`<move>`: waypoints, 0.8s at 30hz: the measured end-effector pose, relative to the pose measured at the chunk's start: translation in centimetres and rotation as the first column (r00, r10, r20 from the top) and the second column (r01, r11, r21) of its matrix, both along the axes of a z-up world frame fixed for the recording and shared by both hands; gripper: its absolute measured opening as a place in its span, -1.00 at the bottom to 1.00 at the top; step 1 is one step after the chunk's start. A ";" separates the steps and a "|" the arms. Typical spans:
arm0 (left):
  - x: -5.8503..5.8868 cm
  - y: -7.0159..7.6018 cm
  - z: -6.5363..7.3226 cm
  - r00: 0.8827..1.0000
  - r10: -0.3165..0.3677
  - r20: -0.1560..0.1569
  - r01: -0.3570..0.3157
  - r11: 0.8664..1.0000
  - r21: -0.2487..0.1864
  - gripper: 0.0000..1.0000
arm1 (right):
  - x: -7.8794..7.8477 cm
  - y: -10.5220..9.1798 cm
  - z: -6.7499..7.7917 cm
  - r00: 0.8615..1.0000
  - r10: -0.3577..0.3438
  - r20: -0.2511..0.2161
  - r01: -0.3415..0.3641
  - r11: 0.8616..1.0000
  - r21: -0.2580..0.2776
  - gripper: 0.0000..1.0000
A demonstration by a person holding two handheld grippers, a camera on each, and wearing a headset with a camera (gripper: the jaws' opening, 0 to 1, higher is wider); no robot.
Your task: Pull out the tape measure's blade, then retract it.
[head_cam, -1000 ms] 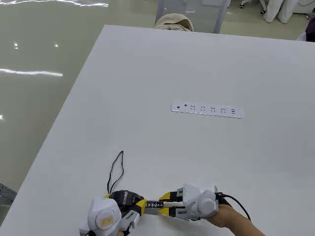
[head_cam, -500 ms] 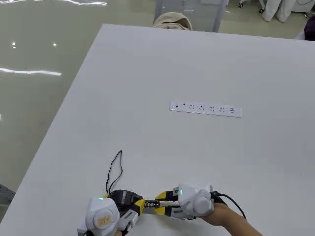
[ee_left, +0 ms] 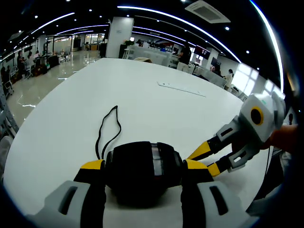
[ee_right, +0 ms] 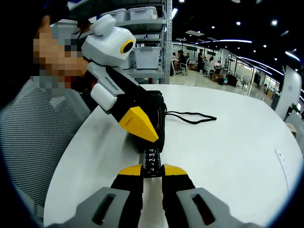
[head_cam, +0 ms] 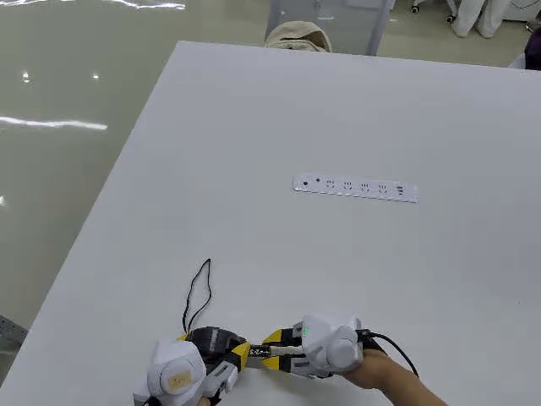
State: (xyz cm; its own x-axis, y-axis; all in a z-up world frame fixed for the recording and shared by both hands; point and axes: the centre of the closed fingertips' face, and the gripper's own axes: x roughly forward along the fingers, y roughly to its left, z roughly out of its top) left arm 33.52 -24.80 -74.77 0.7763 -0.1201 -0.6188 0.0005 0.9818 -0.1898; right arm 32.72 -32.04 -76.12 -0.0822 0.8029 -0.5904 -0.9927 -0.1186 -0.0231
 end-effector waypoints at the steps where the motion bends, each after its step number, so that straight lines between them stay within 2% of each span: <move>1: 0.0 0.0 0.0 1.000 0.001 0.000 -0.001 1.000 0.000 0.22 | 0.0 0.1 0.0 1.000 -0.001 0.000 0.001 1.000 0.000 -0.74; 24: 0.0 0.0 0.0 1.000 0.003 0.003 -0.003 1.000 -0.005 0.22 | -0.2 1.1 -0.3 1.000 0.006 -0.006 -0.006 1.000 0.001 -0.74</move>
